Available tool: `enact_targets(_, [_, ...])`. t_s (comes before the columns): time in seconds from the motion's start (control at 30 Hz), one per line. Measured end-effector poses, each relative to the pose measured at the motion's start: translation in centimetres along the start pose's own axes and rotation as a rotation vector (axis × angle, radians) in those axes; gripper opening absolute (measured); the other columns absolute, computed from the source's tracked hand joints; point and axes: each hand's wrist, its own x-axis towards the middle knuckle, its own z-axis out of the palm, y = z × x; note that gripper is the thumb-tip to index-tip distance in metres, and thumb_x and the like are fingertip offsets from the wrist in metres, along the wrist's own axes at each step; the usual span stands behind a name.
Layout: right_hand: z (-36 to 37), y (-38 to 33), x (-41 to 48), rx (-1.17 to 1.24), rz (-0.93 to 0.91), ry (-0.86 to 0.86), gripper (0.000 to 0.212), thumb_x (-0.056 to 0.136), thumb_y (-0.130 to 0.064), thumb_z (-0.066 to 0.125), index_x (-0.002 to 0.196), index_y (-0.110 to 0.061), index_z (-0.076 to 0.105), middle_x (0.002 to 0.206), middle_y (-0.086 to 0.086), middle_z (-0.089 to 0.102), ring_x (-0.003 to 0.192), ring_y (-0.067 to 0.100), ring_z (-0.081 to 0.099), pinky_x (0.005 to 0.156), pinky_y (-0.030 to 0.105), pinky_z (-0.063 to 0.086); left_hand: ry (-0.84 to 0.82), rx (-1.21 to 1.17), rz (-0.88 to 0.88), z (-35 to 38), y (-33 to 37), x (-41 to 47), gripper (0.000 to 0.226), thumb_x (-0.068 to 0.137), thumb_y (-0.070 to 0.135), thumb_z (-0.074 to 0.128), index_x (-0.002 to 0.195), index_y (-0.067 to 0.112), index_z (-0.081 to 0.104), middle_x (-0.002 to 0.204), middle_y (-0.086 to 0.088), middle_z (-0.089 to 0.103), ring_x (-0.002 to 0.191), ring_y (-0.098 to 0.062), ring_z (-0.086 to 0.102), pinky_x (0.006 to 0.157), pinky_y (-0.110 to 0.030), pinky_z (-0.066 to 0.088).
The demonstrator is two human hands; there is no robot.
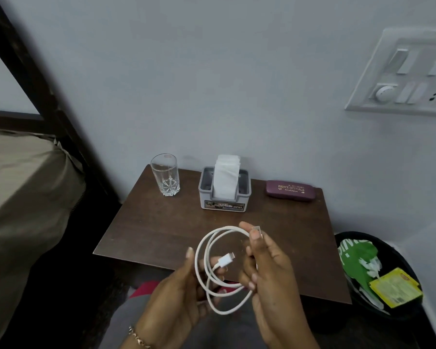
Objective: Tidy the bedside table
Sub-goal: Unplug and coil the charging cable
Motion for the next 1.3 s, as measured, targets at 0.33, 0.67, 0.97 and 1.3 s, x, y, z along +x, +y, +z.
enact_targets(0.33, [0.6,1.8,0.0,-0.224,-0.054,0.043,0.021,0.094,-0.027,0.049,0.099,-0.024,0.069,0.051,-0.016,0.048,0.045,0.000,0.035,0.043,0.018,0.031,0.136,-0.118,0.283,2.2,-0.6,0.0,0.054,0.068,0.016,0.061,0.122,0.011,0.053,0.081,-0.003,0.074,0.071,-0.010,0.070,0.056,-0.022,0.057])
enact_targets(0.67, [0.3,1.4,-0.2,-0.214,-0.063,-0.004,0.021,0.093,-0.029,0.050,0.101,-0.027,0.069,0.058,-0.015,0.052,0.049,-0.002,0.042,0.045,0.016,0.037,0.146,0.297,0.632,1.9,-1.1,0.7,0.021,0.068,0.011,0.070,0.081,0.029,0.071,0.069,0.003,0.067,0.067,-0.020,0.068,0.056,-0.021,0.054])
enact_targets(0.97, [-0.1,1.2,0.1,-0.097,0.022,-0.091,0.024,0.094,-0.025,0.048,0.101,-0.015,0.068,0.065,-0.003,0.044,0.041,0.003,0.029,0.040,0.019,0.034,0.352,0.253,0.772,-0.2,0.4,0.7,0.043,0.056,0.056,0.077,0.076,0.019,0.068,0.112,-0.004,0.069,0.106,-0.006,0.061,0.093,-0.022,0.048])
enact_targets(1.3, [-0.7,0.8,0.0,-0.039,0.167,-0.254,0.027,0.093,-0.026,0.048,0.099,-0.009,0.069,0.069,0.002,0.048,0.038,0.004,0.027,0.042,0.021,0.038,0.327,0.169,0.669,-1.9,3.0,-0.2,0.043,0.059,0.052,0.070,0.074,0.013,0.057,0.058,0.002,0.066,0.059,-0.008,0.065,0.065,-0.019,0.056])
